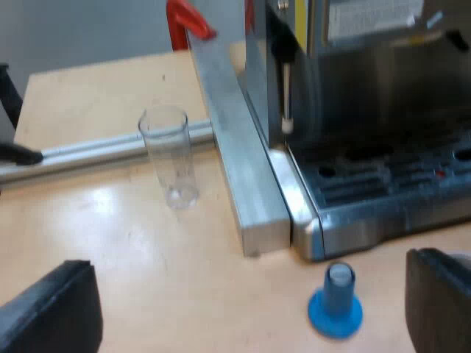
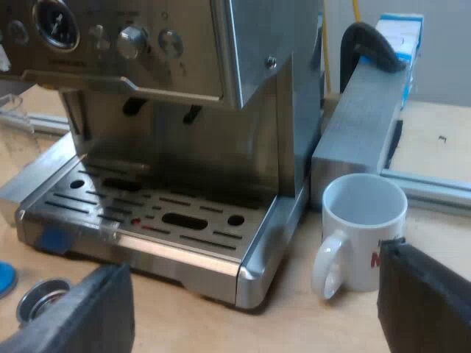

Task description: Grind coffee beans and then tamp

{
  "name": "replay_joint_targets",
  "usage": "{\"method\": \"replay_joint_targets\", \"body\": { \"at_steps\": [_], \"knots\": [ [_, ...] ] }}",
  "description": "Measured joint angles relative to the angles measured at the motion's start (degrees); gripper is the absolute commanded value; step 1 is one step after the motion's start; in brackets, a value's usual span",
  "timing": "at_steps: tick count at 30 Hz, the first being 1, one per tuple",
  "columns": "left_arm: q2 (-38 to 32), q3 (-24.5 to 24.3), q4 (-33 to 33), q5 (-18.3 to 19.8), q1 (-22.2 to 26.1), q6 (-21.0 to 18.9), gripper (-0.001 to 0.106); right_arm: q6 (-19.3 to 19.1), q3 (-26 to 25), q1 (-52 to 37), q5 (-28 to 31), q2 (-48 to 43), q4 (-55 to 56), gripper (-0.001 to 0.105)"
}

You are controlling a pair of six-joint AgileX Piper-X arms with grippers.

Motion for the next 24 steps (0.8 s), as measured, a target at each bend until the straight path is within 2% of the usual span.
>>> {"method": "replay_joint_targets", "body": {
  "at_steps": [7, 11, 17, 24],
  "knots": [
    [0.0, 8.8, -12.1, 0.0, 0.0, 0.0, 0.084, 0.0, 4.4, 0.0, 0.0, 0.0, -5.0, 0.070],
    [0.1, 13.5, -16.2, -0.1, 0.0, 0.0, 0.084, 0.0, 7.4, 0.0, 0.0, 0.0, -5.6, 0.070],
    [0.1, 17.5, -16.8, -0.2, 0.0, 0.0, 0.084, 0.0, 11.2, 0.0, 0.0, 0.0, -5.6, 0.070],
    [0.1, 19.8, -17.1, -0.2, 0.0, 0.0, 0.084, 0.0, 14.3, 0.0, 0.0, 0.0, -6.6, 0.070]
  ]
}}
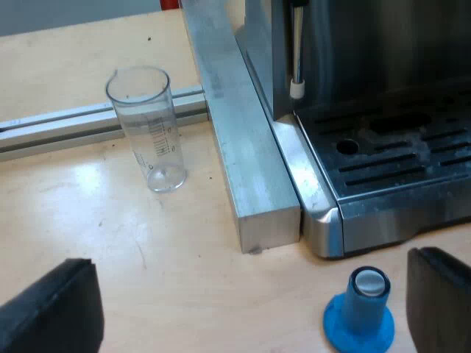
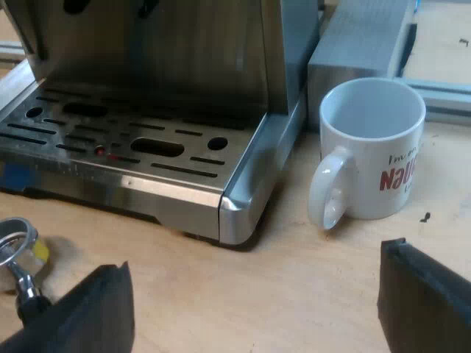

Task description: Grind coffee beans and then tamp

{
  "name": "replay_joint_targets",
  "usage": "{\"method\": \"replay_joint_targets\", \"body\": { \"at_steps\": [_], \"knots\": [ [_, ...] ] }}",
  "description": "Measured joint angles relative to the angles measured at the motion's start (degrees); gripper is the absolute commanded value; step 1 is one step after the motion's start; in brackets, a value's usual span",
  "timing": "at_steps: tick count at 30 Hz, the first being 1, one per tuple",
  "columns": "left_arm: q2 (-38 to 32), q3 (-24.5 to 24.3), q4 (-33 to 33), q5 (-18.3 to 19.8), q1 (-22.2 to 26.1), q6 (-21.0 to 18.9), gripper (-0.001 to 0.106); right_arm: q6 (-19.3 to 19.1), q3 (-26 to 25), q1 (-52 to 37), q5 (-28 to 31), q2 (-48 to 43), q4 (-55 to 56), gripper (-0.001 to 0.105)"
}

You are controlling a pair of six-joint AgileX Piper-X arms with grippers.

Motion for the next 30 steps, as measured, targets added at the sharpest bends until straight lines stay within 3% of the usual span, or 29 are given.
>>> {"method": "replay_joint_targets", "body": {
  "at_steps": [5, 30],
  "knots": [
    [0.0, 0.1, -0.5, 0.0, 0.0, 1.7, 0.084, 0.0, 0.2, 0.0, 0.0, 0.0, -1.2, 0.070],
    [0.0, 0.1, -0.5, 0.0, 0.0, 1.7, 0.084, 0.0, 0.2, 0.0, 3.1, 0.0, -1.2, 0.070]
  ]
}}
